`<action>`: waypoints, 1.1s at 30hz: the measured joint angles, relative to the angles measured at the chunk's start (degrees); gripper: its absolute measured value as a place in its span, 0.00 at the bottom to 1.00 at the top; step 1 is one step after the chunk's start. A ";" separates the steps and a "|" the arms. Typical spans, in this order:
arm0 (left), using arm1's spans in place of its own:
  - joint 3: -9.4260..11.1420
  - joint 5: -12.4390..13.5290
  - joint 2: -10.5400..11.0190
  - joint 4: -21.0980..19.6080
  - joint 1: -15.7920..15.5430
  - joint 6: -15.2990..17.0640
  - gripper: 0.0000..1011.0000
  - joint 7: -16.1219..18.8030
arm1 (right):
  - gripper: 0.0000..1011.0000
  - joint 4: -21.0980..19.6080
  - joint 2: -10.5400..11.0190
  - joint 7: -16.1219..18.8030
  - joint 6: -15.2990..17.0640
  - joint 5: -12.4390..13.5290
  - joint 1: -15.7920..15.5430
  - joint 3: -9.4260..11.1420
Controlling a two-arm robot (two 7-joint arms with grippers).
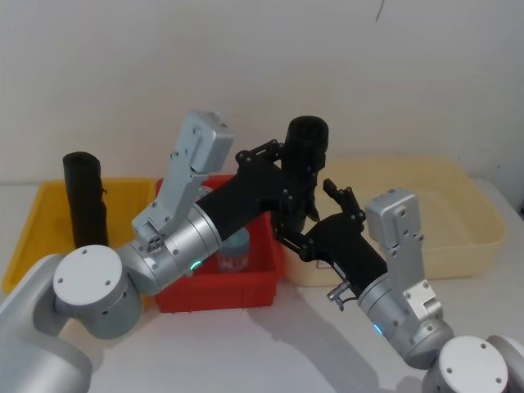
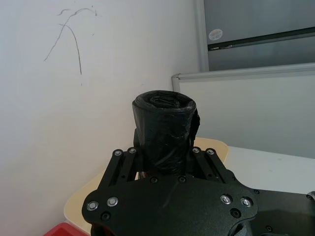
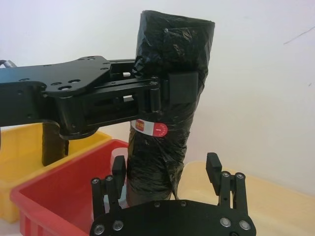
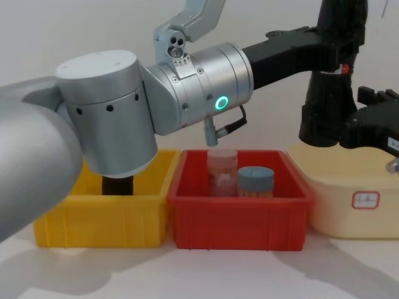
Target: Pick up the garbage bag with the one hand and transfer it to the other hand.
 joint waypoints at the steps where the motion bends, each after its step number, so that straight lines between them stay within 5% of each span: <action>1: -0.01 0.00 0.00 0.00 0.00 0.00 0.41 0.00 | 0.99 0.07 -0.06 0.00 0.00 0.00 0.03 0.04; 26: -0.02 0.00 0.00 0.00 0.00 -0.01 0.41 0.06 | 0.99 2.93 -2.48 1.16 0.94 -1.73 2.98 -0.46; 33: -0.02 0.00 0.00 0.00 0.00 0.00 0.41 0.06 | 0.82 3.65 -3.05 0.69 2.44 -3.00 3.79 -0.55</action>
